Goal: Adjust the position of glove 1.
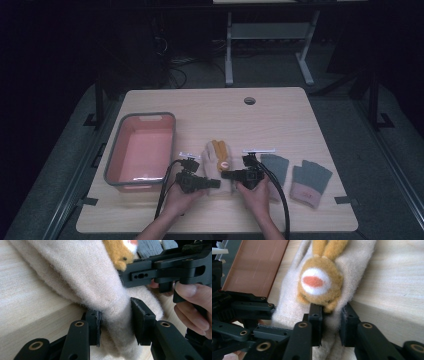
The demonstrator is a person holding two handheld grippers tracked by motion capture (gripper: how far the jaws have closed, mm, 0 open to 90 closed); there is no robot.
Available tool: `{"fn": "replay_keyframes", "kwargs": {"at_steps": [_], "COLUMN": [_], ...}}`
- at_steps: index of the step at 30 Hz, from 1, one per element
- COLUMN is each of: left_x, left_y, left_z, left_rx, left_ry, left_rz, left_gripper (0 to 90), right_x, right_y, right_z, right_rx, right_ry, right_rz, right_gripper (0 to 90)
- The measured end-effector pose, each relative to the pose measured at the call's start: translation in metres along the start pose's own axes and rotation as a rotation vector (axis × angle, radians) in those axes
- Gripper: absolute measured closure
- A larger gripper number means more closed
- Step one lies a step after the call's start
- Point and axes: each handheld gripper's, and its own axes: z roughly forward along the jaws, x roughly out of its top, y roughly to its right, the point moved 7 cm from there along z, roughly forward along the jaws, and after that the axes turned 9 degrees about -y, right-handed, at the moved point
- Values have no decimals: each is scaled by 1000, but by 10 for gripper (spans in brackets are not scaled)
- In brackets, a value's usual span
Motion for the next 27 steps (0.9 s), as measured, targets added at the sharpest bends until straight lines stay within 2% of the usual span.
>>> {"fn": "replay_keyframes", "kwargs": {"at_steps": [2, 4, 8, 11, 19, 27], "left_x": [1, 1, 2, 3, 5, 8], "left_y": [0, 0, -1, -1, 2, 8], "left_z": [0, 0, -1, -2, -5, -11], "left_rx": [-4, -7, -27, -28, -31, -55], "left_ry": [-1, 3, 7, 12, 21, 28], "left_rz": [-8, -11, -21, -10, 3, 18], "left_gripper": [634, 643, 654, 661, 668, 671], "right_x": [0, 1, 3, 4, 5, 6], "right_y": [1, 3, 4, 3, 1, -4], "right_z": [1, 0, -3, -5, -10, -20], "right_rx": [13, 48, 73, 89, 111, 128], "right_ry": [-5, -15, -10, -7, -1, 7], "right_rz": [16, 36, 35, 39, 38, 27], "right_gripper": [778, 803, 822, 827, 832, 833]}}
